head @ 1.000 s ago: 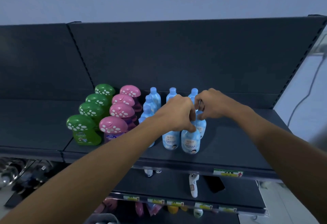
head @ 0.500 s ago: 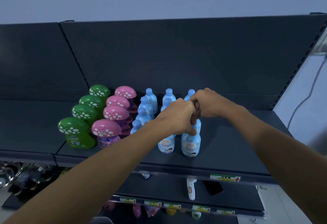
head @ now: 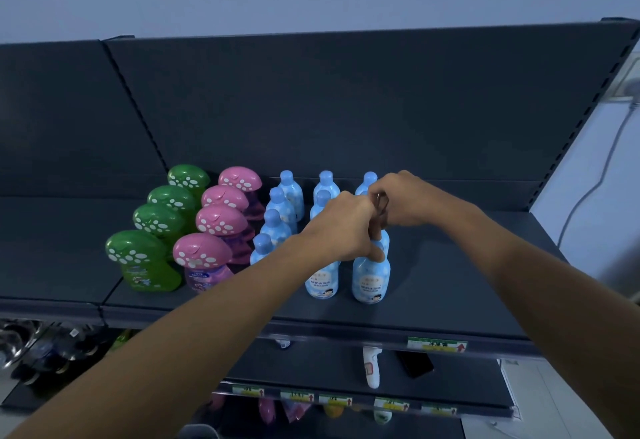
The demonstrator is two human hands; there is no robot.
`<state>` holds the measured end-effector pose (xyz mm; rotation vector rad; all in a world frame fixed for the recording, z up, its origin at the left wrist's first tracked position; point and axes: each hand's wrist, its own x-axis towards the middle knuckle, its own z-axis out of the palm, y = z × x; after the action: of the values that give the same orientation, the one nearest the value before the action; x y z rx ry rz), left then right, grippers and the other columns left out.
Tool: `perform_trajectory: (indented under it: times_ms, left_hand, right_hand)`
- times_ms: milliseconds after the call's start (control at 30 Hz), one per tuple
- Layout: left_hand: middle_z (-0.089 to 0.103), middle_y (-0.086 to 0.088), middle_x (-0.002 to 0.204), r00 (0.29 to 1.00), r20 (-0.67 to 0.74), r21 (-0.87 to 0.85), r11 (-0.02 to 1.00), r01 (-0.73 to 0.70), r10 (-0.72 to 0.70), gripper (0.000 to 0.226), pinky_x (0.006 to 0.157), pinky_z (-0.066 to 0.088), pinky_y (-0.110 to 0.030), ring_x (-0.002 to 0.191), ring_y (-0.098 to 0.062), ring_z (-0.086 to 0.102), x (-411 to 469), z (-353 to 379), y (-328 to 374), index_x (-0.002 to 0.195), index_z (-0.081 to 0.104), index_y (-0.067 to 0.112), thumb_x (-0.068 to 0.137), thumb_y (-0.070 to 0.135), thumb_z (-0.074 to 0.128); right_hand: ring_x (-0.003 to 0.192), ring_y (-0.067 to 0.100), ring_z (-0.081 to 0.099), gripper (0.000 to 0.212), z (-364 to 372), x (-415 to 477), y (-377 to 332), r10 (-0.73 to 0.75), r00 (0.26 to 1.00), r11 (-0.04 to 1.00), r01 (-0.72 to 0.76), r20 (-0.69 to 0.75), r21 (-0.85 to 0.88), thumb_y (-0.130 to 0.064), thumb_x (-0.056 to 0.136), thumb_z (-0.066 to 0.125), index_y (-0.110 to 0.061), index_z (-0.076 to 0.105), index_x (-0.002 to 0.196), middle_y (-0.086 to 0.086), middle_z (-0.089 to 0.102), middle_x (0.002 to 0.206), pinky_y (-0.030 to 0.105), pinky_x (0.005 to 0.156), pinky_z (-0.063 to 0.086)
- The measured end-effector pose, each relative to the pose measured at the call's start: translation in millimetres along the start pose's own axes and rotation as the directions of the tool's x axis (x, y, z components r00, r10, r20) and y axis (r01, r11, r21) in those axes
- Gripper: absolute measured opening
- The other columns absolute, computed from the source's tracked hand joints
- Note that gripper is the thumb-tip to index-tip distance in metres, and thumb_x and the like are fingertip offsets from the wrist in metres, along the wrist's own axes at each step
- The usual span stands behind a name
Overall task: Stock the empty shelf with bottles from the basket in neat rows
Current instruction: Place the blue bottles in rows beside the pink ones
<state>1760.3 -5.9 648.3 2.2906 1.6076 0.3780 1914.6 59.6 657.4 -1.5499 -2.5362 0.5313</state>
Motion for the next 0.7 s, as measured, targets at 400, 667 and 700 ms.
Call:
perform_trajectory:
  times_ms: [400, 667, 700]
  left_hand:
    - [0.068, 0.011, 0.077, 0.995, -0.084, 0.038, 0.998, -0.045, 0.048, 0.036, 0.079, 0.051, -0.030, 0.089, -0.011, 0.056, -7, -23, -20, 0.087, 0.079, 0.023, 0.070, 0.054, 0.086]
    - [0.071, 0.018, 0.075, 0.972, -0.234, 0.087, 0.996, 0.024, -0.003, 0.016, 0.071, 0.056, -0.021, 0.073, 0.001, 0.066, -48, -85, -85, 0.084, 0.079, 0.026, 0.085, 0.042, 0.076]
    - [0.072, 0.017, 0.075, 0.971, -0.239, 0.081, 0.996, 0.028, -0.007, 0.015, 0.073, 0.056, -0.023, 0.073, 0.001, 0.067, -55, -90, -94, 0.083, 0.079, 0.026, 0.085, 0.040, 0.075]
  right_hand:
    - [0.083, 0.005, 0.067, 0.019, -13, -9, -19, 0.004, 1.000, 0.998, -0.004, -0.004, -0.066, -0.030, 0.071, 0.086, -0.029, 0.069, 0.081, -0.015, 0.069, 0.081, 0.033, 0.077, 0.058]
    - [0.087, 0.012, 0.067, 0.015, -14, -17, -60, 0.039, 0.997, 0.986, -0.050, -0.072, -0.160, -0.033, 0.074, 0.079, -0.029, 0.068, 0.082, -0.016, 0.069, 0.084, 0.034, 0.075, 0.057]
    - [0.087, 0.012, 0.066, 0.014, -12, -18, -70, 0.032, 0.996, 0.983, -0.046, -0.079, -0.177, -0.034, 0.075, 0.079, -0.029, 0.068, 0.082, -0.016, 0.069, 0.084, 0.034, 0.074, 0.057]
